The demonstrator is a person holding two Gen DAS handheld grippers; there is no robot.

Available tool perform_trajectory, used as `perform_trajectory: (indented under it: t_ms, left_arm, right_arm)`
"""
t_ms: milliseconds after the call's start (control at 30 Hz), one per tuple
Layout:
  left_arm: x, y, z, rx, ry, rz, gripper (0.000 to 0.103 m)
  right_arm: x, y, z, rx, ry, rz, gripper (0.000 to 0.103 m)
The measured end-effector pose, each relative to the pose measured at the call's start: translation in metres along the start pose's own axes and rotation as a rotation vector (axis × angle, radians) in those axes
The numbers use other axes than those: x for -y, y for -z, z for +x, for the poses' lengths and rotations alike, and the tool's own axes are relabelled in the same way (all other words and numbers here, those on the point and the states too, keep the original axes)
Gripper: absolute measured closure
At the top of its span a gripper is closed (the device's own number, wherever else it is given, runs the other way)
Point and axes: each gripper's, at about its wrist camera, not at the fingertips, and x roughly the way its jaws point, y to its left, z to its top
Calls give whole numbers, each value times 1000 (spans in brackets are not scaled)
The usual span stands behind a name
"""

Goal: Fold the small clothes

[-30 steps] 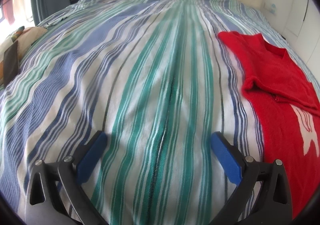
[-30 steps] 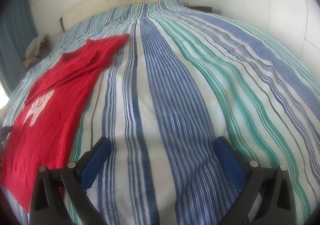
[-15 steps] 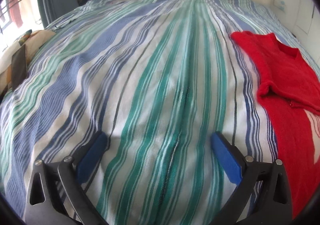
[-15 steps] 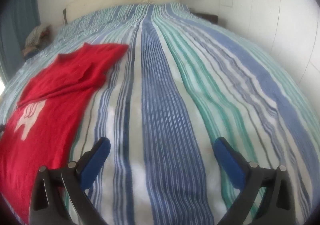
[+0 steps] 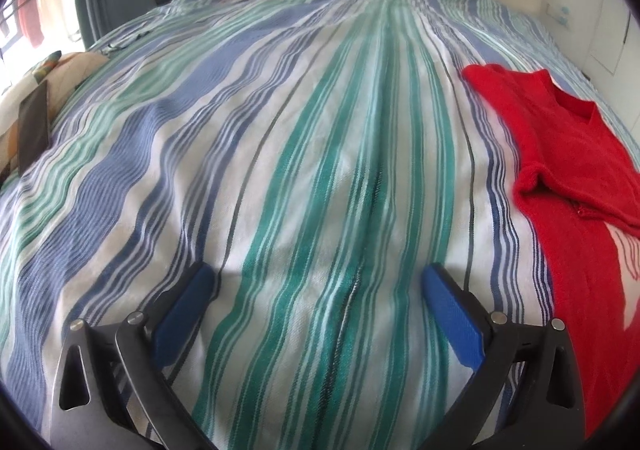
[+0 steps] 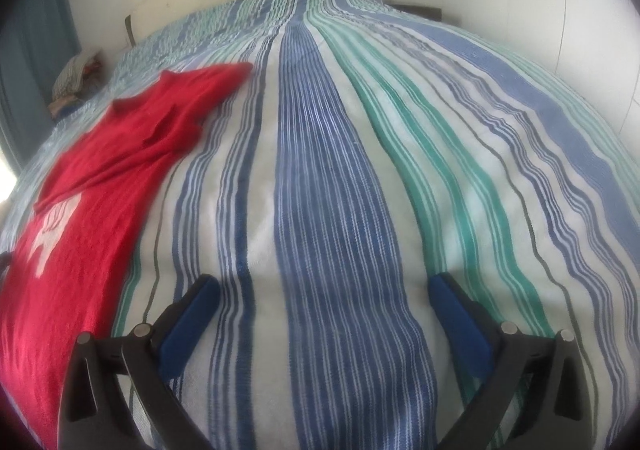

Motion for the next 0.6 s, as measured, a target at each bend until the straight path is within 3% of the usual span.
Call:
perform_trajectory:
  t_ms: [600]
  left_arm:
    - [0,0,0,0,0,0,0]
  right_arm:
    - [-2,0,-2,6,4,2,0]
